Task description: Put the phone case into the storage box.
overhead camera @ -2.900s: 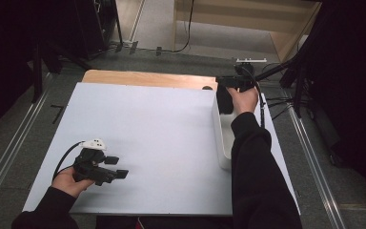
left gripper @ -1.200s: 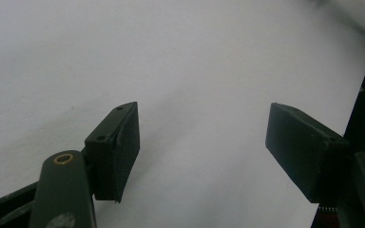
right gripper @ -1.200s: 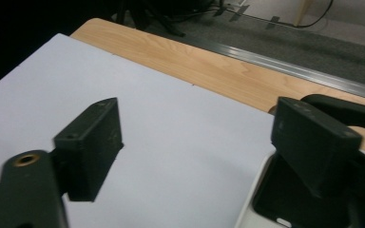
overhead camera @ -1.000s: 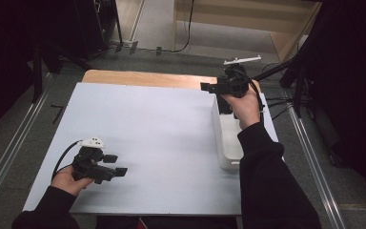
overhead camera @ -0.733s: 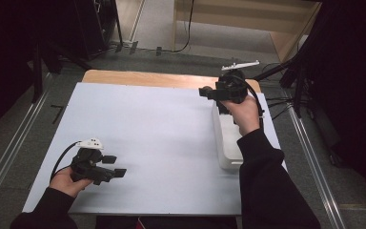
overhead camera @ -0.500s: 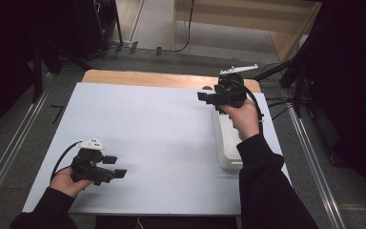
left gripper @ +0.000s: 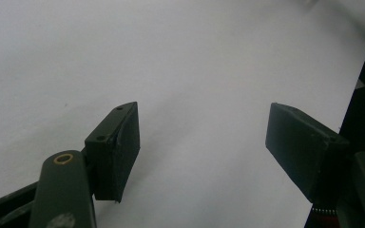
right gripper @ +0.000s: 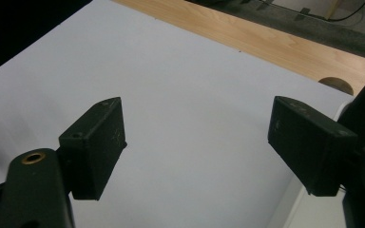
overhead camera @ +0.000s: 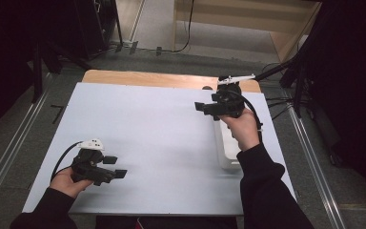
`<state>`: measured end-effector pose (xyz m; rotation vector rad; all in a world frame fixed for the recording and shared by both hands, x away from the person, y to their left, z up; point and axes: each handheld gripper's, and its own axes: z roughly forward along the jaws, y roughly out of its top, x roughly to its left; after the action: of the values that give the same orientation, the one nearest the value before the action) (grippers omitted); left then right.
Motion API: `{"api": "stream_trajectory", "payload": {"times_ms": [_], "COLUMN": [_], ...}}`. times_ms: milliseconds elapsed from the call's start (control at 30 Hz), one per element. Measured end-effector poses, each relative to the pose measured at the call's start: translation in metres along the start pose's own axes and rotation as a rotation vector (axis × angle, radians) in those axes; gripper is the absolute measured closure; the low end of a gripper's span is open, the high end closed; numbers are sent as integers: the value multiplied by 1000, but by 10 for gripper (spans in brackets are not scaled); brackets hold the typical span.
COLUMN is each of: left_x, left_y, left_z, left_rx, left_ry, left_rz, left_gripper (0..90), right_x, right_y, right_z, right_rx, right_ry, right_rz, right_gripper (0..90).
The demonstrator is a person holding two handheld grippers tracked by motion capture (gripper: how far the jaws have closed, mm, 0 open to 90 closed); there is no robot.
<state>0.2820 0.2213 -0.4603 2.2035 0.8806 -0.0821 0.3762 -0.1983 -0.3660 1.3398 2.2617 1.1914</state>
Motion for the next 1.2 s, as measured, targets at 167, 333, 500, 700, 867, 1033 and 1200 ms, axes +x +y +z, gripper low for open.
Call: {"api": "stream_trajectory", "payload": {"times_ms": [167, 333, 500, 700, 867, 1033, 1200], "left_x": [0, 0, 0, 0, 0, -1, -1], "left_y": [0, 0, 0, 0, 0, 0, 0], "left_z": [0, 0, 0, 0, 0, 0, 0], "left_rx": [-1, 1, 1, 2, 0, 0, 0], "left_ry": [1, 0, -1, 0, -3, -4, -4], "left_rz": [-4, -1, -1, -1, 1, 3, 5], "left_gripper": [269, 269, 270, 269, 270, 269, 270], "right_x": [6, 11, 15, 19, 24, 27, 30], "right_y": [-5, -10, -15, -22, -31, -39, -49], "right_z": [0, 1, 3, 4, 6, 6, 5], "right_rx": [10, 16, 21, 24, 46, 39, 37], "right_ry": [6, 21, 37, 49, 62, 73, 92], "right_rz": [-7, -20, -17, -21, -35, -36, -35], "right_gripper": [185, 186, 186, 186, 186, 186, 186]}}
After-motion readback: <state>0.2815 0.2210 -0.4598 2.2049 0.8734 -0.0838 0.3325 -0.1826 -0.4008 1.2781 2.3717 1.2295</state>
